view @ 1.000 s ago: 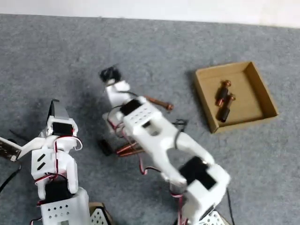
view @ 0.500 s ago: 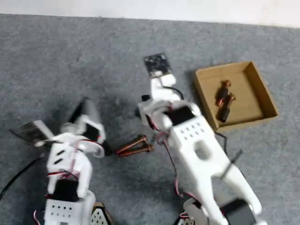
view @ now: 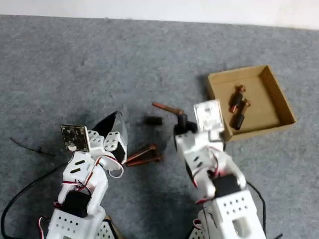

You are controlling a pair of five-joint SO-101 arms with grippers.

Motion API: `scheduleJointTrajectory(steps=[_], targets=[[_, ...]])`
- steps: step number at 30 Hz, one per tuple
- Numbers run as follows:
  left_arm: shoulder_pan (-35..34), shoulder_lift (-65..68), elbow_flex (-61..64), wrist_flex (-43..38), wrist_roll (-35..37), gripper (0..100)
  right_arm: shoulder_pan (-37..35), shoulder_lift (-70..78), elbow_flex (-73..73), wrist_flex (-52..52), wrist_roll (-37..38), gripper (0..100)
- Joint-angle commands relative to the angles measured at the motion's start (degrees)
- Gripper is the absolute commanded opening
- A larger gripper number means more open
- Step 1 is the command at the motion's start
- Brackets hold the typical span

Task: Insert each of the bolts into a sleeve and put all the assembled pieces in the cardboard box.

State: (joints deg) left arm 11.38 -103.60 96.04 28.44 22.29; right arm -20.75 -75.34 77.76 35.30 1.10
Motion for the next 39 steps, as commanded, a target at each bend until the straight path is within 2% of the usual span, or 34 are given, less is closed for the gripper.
scheduleJointTrajectory(steps=[1, 5, 11, 20, 23, 33, 37, 39], targets=[[3.12, -0.31, -1.8, 5.36, -0.7, 3, 3.03, -10.51, 4.09, -1.54, 0.53, 0.5], [7.16, -0.31, -3.21, 9.76, -5.71, 2, 7.96, -18.15, 10.07, -1.54, 0.53, 0.5], [9.98, -0.22, -4.35, 13.19, -9.85, 3, 8.4, -25.19, 14.37, -1.63, 0.62, 0.5], [14.37, 3.03, -5.49, 15.12, -10.9, 3, 8.4, -26.24, 16.75, -3.65, 3.6, 0.5], [15.16, 12.53, -9.98, 15.21, -14.68, 3, 8.4, -26.24, 17.98, -4.79, 3.69, 0.5], [14.81, 57.54, -30.29, 14.86, -19.87, 3, 8.4, -26.24, 18.15, -4.79, 3.78, 0.7], [12.35, 68.0, -35.65, 13.63, -19.96, 2, 8.4, -26.24, 18.15, -4.79, 3.78, 0.9], [10.59, 70.46, -37.76, 13.89, -24.35, 3, 8.4, -26.42, 18.15, -4.79, 3.78, 0.9]])
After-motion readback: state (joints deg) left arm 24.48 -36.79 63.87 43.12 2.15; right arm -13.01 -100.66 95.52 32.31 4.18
